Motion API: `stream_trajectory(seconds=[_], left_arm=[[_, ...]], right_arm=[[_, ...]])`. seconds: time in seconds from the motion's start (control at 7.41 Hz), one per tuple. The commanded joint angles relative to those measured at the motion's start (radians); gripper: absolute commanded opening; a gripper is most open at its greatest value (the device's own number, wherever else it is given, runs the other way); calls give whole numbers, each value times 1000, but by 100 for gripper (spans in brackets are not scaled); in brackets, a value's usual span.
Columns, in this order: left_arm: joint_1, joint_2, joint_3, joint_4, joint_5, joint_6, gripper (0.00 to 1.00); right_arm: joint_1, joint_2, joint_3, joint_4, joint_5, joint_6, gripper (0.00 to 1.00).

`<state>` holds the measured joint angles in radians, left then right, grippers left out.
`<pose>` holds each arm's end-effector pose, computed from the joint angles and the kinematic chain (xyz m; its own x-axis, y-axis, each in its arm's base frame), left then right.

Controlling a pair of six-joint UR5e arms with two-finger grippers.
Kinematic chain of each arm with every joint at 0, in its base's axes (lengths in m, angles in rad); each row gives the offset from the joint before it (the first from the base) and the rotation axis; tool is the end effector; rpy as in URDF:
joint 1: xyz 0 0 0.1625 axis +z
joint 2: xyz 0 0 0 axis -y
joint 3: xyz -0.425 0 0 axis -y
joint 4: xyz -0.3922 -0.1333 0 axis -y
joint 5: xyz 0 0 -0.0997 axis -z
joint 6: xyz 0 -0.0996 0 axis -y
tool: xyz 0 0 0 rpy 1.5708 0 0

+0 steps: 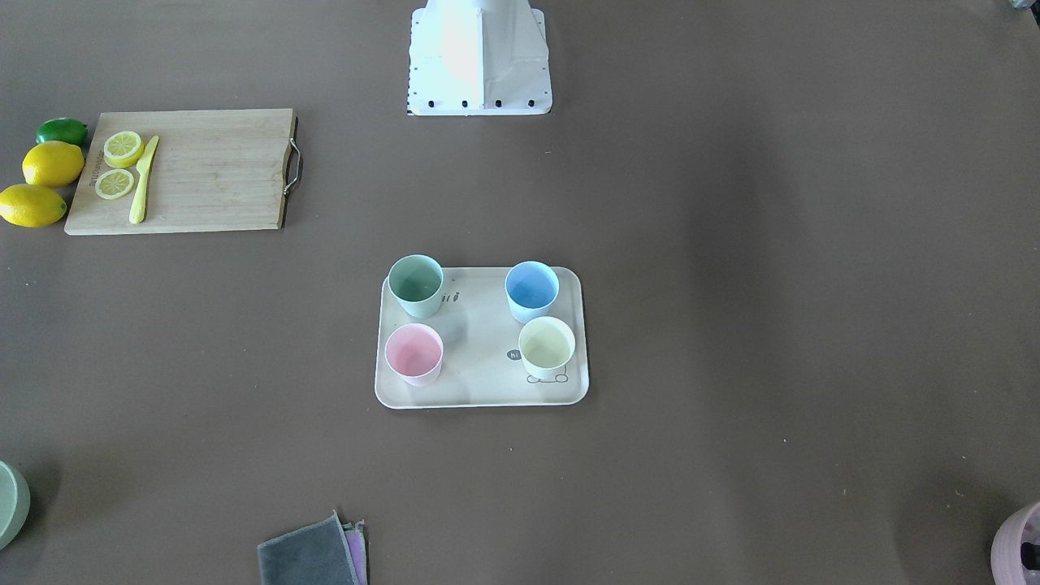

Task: Place all cups on tray

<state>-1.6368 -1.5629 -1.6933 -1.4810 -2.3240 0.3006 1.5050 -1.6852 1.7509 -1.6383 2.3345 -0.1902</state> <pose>-0.0972 -0.4824 0.6128 0.7159 0.2656 -0.6458 -0.1529 0.9620 0.2262 0.0352 -0.4457 0.6311 0.6954 -0.2341 0.6795 0.2008 0.9711 0.1290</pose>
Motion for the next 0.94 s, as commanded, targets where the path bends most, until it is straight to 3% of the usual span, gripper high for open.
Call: stream_trajectory(seconds=[0.0, 0.81], left_arm=[[0, 1, 1, -1, 0, 0, 98], [0, 3, 4, 1, 2, 0, 98]], right_arm=[[-3, -1, -1, 0, 0, 0, 100], [-20, 1, 1, 2, 11, -2, 100]])
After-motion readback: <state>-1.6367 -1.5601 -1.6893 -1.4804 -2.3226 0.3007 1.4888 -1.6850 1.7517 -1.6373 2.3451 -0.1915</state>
